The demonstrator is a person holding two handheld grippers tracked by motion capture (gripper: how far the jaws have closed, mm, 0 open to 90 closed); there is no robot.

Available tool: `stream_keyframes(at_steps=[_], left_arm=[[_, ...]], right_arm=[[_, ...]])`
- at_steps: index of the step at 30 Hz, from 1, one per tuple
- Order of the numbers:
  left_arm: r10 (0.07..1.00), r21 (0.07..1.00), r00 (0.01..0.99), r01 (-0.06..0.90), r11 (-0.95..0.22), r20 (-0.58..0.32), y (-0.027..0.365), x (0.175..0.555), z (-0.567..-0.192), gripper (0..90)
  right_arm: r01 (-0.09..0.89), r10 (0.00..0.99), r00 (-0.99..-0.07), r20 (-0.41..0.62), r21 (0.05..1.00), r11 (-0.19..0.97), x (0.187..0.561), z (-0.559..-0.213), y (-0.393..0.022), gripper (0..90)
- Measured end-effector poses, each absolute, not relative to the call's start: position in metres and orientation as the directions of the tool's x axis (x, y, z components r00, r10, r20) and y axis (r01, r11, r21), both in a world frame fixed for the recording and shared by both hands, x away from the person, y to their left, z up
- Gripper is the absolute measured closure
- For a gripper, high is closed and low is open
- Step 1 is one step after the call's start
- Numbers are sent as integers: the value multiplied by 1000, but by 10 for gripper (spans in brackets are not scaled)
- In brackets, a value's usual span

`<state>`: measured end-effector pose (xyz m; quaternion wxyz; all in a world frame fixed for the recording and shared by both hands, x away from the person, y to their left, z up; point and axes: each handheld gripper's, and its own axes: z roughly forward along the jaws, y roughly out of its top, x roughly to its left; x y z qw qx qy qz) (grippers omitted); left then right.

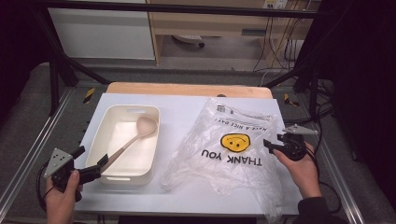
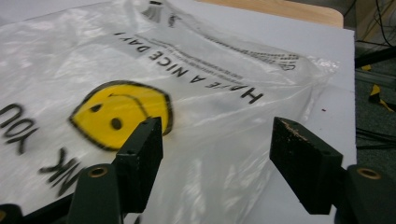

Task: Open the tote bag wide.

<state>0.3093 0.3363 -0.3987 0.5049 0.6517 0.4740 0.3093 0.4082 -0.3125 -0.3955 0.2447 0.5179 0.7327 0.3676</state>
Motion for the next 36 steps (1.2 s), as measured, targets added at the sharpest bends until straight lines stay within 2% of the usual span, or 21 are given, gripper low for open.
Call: stream_keyframes(at_steps=[4,8,17,22,26,29,33,36], left_arm=[[932,951,354,305,-42,-72,337,309,-399,59],[934,952,350,304,-42,-71,337,309,-399,58],[934,951,350,305,-45,-67,336,309,-399,58],[934,952,349,303,-44,-68,336,309,-399,58],[935,952,347,303,-44,-67,337,309,-399,58],[936,953,345,302,-40,-70,337,309,-399,58],[936,952,345,303,-41,-69,337,309,-399,58],[936,951,345,305,-41,-70,337,309,-399,58]], right_arm=[[592,954,-300,6,785,182,433,-410,-321,342],[625,963,-268,31,766,149,448,-423,-328,339],[696,968,-247,47,703,144,462,-448,-331,343],[694,962,-274,18,696,185,457,-451,-328,458],[680,956,-293,4,704,206,453,-451,-327,621],[675,957,-290,5,709,202,453,-451,-327,780],[677,957,-289,12,709,195,455,-451,-327,887],[679,958,-287,27,711,183,456,-451,-327,900]])
